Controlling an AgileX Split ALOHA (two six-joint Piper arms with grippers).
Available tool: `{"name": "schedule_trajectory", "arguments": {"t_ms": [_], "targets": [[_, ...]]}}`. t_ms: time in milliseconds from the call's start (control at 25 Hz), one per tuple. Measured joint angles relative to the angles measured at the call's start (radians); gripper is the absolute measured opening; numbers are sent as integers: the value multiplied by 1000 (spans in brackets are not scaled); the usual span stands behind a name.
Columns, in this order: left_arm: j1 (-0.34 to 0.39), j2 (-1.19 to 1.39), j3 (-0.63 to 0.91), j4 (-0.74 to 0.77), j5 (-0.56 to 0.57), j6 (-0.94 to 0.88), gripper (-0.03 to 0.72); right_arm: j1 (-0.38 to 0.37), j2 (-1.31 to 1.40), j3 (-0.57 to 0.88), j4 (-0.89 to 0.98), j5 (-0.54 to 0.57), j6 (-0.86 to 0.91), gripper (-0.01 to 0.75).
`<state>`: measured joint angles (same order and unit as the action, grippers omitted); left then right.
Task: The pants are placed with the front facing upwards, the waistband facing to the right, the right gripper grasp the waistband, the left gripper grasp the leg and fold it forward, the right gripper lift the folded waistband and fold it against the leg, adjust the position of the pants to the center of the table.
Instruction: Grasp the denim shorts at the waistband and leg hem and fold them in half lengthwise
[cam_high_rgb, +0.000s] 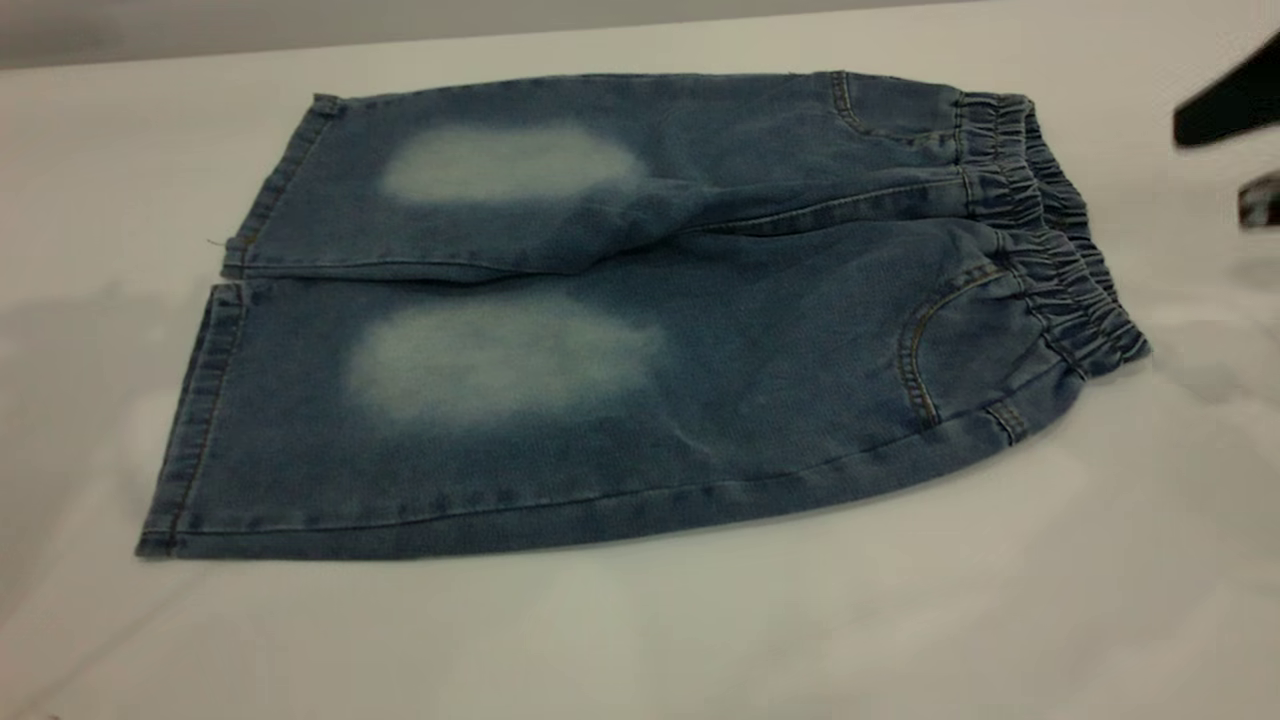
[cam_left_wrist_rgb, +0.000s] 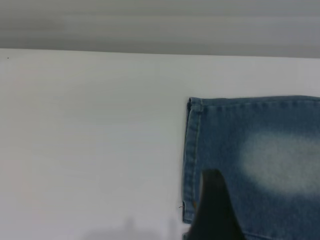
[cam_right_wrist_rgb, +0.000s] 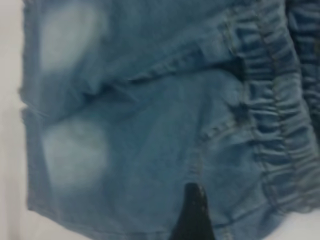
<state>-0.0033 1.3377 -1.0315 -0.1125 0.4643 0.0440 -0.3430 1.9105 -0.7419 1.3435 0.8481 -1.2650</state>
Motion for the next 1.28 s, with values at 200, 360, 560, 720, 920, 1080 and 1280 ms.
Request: {"name": "schedule_trajectory", "arguments": {"t_ms": [200,360,560,720,920,1080,1280], "targets": [[0,0,0,0,14,0,443,-6,75,9,57,-41,-86,500],[0,0,0,0,14,1,443,-6,132,9,60,-29,-101,500],[0,0,0,0,12,1,443,-6,184,9,65,-29,-105,500],[0,0,0,0,10,1,443,-6,205,9,70,-29,-107,500],[0,0,0,0,9,1,443,-6,244,9,120,-29,-141,500],[0,0,0,0,8,1,443,-5,253,9,149,-2,-163,500],[0,0,0,0,8,1,443,-5,253,9,183,-12,-185,500]]}}
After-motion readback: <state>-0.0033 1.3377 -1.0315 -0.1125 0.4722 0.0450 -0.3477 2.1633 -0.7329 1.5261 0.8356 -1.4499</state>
